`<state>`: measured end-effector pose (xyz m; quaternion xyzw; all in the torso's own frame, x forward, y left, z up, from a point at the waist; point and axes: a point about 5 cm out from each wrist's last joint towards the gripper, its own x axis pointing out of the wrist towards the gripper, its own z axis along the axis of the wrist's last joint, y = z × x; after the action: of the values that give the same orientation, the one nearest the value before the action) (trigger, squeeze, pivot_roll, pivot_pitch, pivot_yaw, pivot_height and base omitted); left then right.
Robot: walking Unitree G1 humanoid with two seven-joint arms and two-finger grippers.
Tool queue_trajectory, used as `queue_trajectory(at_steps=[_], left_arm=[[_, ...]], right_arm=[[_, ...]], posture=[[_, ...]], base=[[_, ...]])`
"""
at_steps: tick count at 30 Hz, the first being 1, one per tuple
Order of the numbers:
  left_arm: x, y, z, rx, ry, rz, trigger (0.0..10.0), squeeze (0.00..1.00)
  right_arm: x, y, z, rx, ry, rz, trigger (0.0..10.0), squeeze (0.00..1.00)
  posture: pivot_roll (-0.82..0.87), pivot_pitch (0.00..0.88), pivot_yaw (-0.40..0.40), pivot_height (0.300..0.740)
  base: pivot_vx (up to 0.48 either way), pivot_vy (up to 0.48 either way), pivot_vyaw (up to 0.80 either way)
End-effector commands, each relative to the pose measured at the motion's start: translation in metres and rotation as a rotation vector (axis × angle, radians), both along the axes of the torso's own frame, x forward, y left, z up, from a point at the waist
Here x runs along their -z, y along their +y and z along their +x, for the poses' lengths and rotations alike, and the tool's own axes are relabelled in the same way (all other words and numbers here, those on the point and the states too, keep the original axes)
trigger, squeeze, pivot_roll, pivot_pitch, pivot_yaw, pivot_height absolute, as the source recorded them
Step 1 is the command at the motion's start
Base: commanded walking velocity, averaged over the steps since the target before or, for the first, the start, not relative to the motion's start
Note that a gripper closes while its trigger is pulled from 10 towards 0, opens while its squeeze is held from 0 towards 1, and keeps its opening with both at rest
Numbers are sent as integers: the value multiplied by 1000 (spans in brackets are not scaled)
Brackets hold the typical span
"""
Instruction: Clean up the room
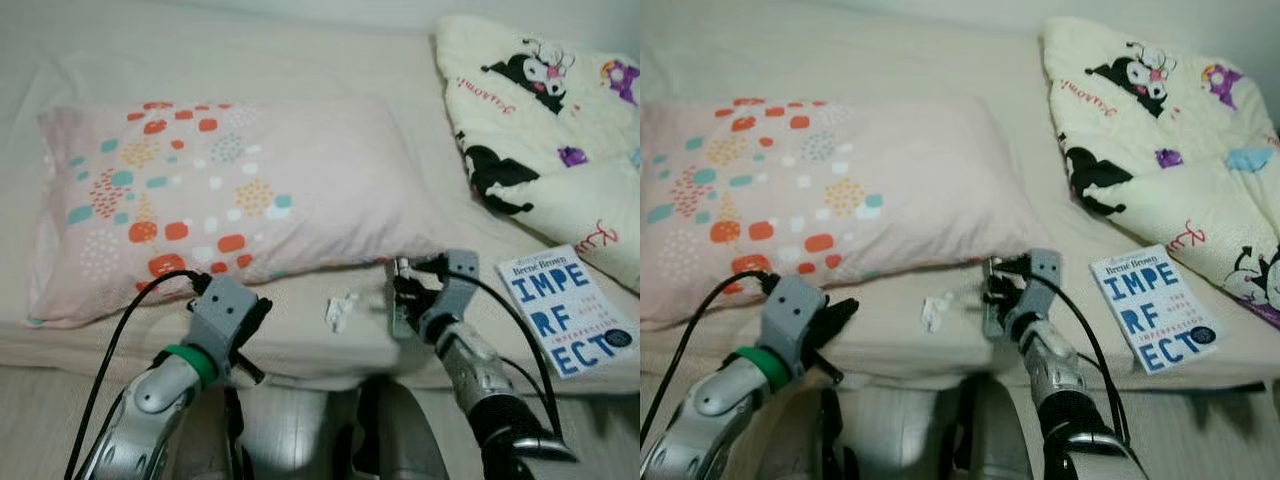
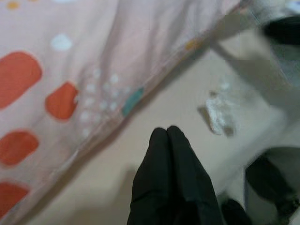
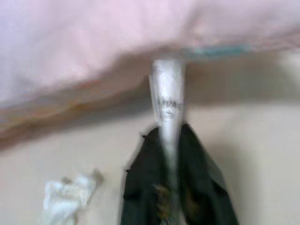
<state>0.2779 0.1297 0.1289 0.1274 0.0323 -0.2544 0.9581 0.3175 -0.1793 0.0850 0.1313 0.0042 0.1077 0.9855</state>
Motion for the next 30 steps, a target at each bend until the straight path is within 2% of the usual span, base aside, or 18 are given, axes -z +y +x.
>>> queue_trajectory(at_steps=[1, 2, 3, 5, 6, 7, 9, 10, 12, 13, 14, 15, 16, 21, 23, 25, 26, 30], left_arm=[[14, -16, 3, 48, 44, 22, 10000, 0], [16, -25, 7, 73, 49, 28, 10000, 0], [16, -25, 7, 73, 49, 28, 10000, 0], [24, -46, 14, 123, 72, 68, 10000, 0], [24, -46, 14, 123, 72, 68, 10000, 0], [30, -60, 17, 158, 82, 87, 10000, 1000], [37, -77, 21, 192, 104, 116, 10000, 1000], [37, -77, 21, 192, 104, 116, 10000, 1000], [42, -91, 27, 190, 126, 111, 10000, 1000], [42, -91, 27, 190, 126, 111, 10000, 1000], [43, -97, 30, 183, 134, 101, 10000, 1000], [43, -97, 30, 183, 134, 101, 10000, 1000], [44, -101, 34, 173, 131, 101, 10000, 1000], [42, -106, 45, 115, 101, 118, 10000, 1000], [40, -98, 57, 17, 86, 148, 10000, 1000], [40, -94, 60, -15, 86, 160, 10000, 1000], [43, -90, 62, -32, 101, 166, 10000, 0], [52, -84, 62, -49, 134, 189, 10000, 0]], right_arm=[[-7, -4, -23, -17, -62, 3, 10000, 0], [-8, -3, -36, -32, -74, -4, 10000, 0], [-8, -3, -36, -32, -74, -4, 10000, 0], [-5, -4, -54, -40, -65, -13, 10000, 0], [-5, -4, -54, -40, -65, -13, 10000, 0], [0, -9, -62, -8, -44, -15, 10000, 0], [10, -21, -72, 73, -4, -8, 10000, 0], [10, -21, -72, 73, -4, -8, 10000, 0], [19, -41, -78, 210, 37, -9, 10000, 0], [19, -41, -78, 210, 37, -9, 10000, 0], [20, -51, -79, 275, 46, -14, 10000, 0], [20, -51, -79, 275, 46, -14, 10000, 0], [19, -59, -81, 317, 55, -30, 10000, 0], [17, -73, -85, 375, 89, -57, 10000, 0], [17, -78, -88, 385, 103, -63, 10000, 0], [17, -79, -90, 385, 103, -65, 10000, 0], [16, -78, -91, 382, 103, -64, 10000, 0], [16, -76, -93, 380, 102, -59, 10000, 0]], posture=[[-50, 270, -22, 601], [-50, 270, -22, 601], [-50, 270, -22, 601], [-105, 247, -12, 601], [-105, 247, -12, 601], [-125, 235, -12, 601], [-134, 231, -6, 601], [-134, 231, -6, 601], [-157, 230, 4, 601], [-157, 230, 4, 601], [-168, 227, 9, 601], [-168, 227, 9, 601], [-168, 227, 9, 601], [-181, 231, 9, 601], [-187, 243, 9, 601], [-187, 243, 9, 601], [-192, 251, 9, 601], [-196, 258, 10, 601]], base=[[0, 0, 0], [0, 0, 0], [0, 0, 0], [0, 0, 0], [0, 0, 0], [0, 0, 0], [0, 0, 0], [0, 0, 0], [0, 0, 0], [0, 0, 0], [0, 0, 0], [0, 0, 0], [0, 0, 0], [0, 0, 0], [0, 0, 0], [0, 0, 0], [0, 0, 0], [0, 0, 0]])
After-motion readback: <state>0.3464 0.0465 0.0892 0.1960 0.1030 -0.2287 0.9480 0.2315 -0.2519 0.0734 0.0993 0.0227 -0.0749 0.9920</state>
